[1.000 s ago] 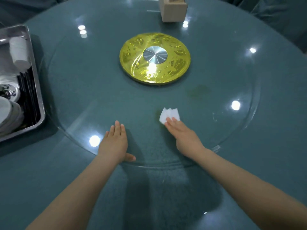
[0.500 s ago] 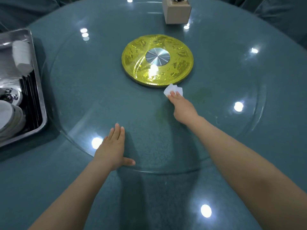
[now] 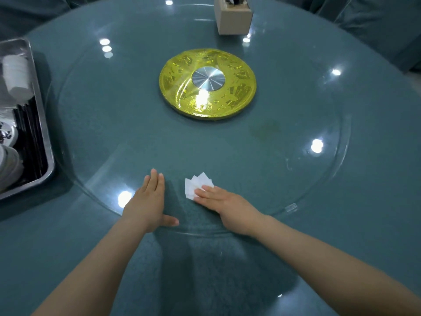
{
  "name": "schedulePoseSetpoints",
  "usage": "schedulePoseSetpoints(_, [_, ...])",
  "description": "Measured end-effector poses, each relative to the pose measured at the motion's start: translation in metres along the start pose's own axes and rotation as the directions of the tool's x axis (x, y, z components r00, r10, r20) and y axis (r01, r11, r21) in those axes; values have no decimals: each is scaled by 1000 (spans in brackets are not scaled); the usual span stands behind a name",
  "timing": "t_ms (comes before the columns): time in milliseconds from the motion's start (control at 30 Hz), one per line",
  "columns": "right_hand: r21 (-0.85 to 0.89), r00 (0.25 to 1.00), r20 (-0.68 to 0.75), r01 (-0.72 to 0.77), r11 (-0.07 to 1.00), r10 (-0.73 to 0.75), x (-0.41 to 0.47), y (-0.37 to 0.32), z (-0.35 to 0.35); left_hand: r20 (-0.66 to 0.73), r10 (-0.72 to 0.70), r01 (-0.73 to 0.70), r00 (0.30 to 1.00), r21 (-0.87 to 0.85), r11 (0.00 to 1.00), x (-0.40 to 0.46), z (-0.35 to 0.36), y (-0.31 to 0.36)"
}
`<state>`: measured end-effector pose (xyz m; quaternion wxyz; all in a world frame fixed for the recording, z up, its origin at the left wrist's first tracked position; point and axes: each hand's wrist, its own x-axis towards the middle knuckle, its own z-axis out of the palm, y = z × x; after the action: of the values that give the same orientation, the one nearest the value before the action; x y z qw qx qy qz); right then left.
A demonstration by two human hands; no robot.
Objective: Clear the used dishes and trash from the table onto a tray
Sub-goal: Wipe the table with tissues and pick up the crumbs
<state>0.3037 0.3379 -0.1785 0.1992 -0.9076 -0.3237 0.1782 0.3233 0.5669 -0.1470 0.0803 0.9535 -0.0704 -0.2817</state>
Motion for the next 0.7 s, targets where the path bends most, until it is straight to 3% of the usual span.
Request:
schedulePoseSetpoints(167, [-52, 1000, 11, -9, 999, 9, -36, 28, -8, 21, 12, -12, 1000, -5, 1000, 1, 0, -3])
schedulePoseSetpoints(267, [-88, 975, -71, -216, 972, 210, -76, 70, -22, 28, 19, -19, 999, 1, 1000, 4, -1, -6])
schedulePoseSetpoints(333, [-78, 894, -172, -432, 899, 415, -104, 105, -37, 35, 15, -16, 999, 14, 1000, 6, -2, -10])
schedulePoseSetpoints(433, [54, 660, -259, -720, 692, 706, -126, 138, -60, 51, -8, 6, 999, 41, 999, 9, -4, -15])
schedulePoseSetpoints(500, [116, 547, -293, -794, 597, 784, -120, 139, -64, 60, -27, 24, 998, 56, 998, 12, -5, -17])
schedulePoseSetpoints(567, [164, 491, -331, -811, 562, 806, -100, 123, -58, 66, -43, 39, 997, 66, 997, 14, -6, -16])
schedulePoseSetpoints(633, [156, 568, -335, -754, 639, 752, -75, 93, -40, 68, -59, 54, 996, 71, 996, 15, -9, -17])
schedulePoseSetpoints(700, [73, 740, -293, -614, 786, 605, -51, 57, -17, 68, -72, 67, 995, 71, 995, 14, -15, -19])
